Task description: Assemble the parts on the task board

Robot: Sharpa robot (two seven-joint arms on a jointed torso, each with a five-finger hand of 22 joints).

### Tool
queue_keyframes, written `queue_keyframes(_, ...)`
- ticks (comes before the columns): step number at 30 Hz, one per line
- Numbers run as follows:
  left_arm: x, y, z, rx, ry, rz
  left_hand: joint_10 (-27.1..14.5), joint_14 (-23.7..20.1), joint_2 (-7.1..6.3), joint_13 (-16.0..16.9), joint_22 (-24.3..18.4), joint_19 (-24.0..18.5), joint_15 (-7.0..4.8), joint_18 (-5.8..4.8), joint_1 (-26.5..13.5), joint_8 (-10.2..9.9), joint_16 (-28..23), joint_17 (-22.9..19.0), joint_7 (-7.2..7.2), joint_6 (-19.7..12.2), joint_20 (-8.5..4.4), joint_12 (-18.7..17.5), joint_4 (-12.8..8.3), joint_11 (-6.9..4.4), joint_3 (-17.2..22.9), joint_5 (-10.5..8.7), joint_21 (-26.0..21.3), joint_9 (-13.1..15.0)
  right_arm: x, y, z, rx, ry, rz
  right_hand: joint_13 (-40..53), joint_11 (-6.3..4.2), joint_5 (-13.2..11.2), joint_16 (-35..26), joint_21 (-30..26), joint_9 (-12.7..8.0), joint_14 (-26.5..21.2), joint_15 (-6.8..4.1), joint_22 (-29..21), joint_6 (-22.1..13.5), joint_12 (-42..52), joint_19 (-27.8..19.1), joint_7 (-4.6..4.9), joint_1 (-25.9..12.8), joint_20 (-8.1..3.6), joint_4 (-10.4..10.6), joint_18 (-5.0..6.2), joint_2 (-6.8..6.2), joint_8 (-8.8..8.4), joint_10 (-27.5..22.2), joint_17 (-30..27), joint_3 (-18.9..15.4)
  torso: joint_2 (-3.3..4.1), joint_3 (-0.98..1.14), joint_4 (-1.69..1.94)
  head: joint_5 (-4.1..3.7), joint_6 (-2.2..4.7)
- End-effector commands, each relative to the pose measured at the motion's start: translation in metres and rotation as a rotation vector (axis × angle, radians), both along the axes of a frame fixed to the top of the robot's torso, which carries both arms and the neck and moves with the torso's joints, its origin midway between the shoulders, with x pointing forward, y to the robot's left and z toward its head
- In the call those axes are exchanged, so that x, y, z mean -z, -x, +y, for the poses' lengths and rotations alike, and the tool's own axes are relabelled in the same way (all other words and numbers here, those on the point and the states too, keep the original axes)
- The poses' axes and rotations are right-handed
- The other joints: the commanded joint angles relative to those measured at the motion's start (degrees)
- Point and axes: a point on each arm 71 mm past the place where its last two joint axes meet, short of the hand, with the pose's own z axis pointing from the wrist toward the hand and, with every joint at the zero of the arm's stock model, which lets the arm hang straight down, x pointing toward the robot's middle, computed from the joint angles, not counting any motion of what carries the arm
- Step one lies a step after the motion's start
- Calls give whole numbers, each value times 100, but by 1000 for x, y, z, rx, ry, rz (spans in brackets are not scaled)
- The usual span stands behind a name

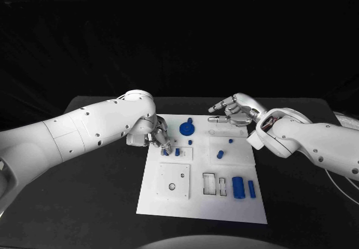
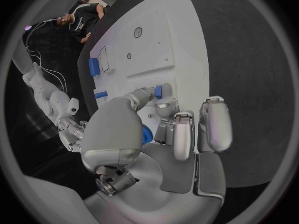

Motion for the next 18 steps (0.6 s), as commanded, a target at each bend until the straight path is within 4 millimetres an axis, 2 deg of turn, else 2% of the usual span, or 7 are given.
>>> queue_keyframes(1, 10, 6, 3, -54, -110, 36, 30, 602, 22, 20, 728, 306, -12, -71, -82, -43, 17, 1510, -58, 116, 4, 45, -15, -20, -32, 17, 18, -1, 0, 1, 2, -19, 1, 4, 384, -1, 31, -22, -19, 9, 383, 23, -2, -15, -15, -20, -26, 21, 1, -10, 40, 28, 14, -29, 587, -22, 0, -1, -1, -5, 0)
queue_keyframes(18, 10, 4, 4, -57, -119, 31, 55, 602, 99, 92, 764, 319, -18, -82, -226, -94, 17, 1510, -71, 183, -2, 101, 68, -29, -96, 25, 65, -23, 0, 2, 2, -21, 1, 6, 384, -1, 31, -22, -19, 9, 383, 23, -2, -15, -15, -20, -26, 21, 1, -10, 40, 28, 14, -29, 587, -22, 0, 1, -1, -16, -7)
